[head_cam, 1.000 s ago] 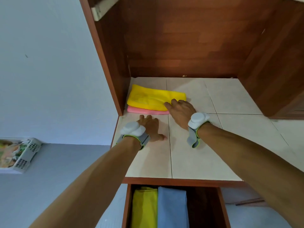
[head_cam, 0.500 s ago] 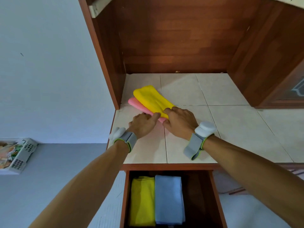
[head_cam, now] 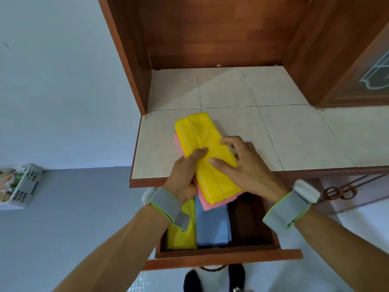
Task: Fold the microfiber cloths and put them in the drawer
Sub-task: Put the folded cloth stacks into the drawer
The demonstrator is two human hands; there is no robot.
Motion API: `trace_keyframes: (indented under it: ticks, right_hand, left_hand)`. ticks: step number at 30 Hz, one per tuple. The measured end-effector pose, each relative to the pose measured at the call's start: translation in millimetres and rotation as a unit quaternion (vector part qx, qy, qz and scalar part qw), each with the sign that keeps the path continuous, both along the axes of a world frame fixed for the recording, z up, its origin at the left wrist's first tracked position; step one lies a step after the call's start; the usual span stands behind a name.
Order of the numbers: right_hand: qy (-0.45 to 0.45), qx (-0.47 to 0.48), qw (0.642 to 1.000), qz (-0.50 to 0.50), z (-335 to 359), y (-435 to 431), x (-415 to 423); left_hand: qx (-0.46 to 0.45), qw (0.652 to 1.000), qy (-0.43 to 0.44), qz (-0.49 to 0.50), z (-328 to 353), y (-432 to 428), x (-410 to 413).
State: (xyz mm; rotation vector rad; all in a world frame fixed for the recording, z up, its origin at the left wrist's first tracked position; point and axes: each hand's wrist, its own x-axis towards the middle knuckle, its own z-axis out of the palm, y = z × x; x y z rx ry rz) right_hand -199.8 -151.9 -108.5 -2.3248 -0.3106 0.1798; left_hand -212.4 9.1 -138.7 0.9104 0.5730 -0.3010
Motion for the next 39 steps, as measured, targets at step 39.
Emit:
trace_keyframes:
  ticks: [39]
  right_hand:
    - [0.163, -0.321, 0.933, 0.025, -96, -43, -34]
  left_hand:
    - [0.543, 0.735, -0.008, -0.406, -132, -66, 32]
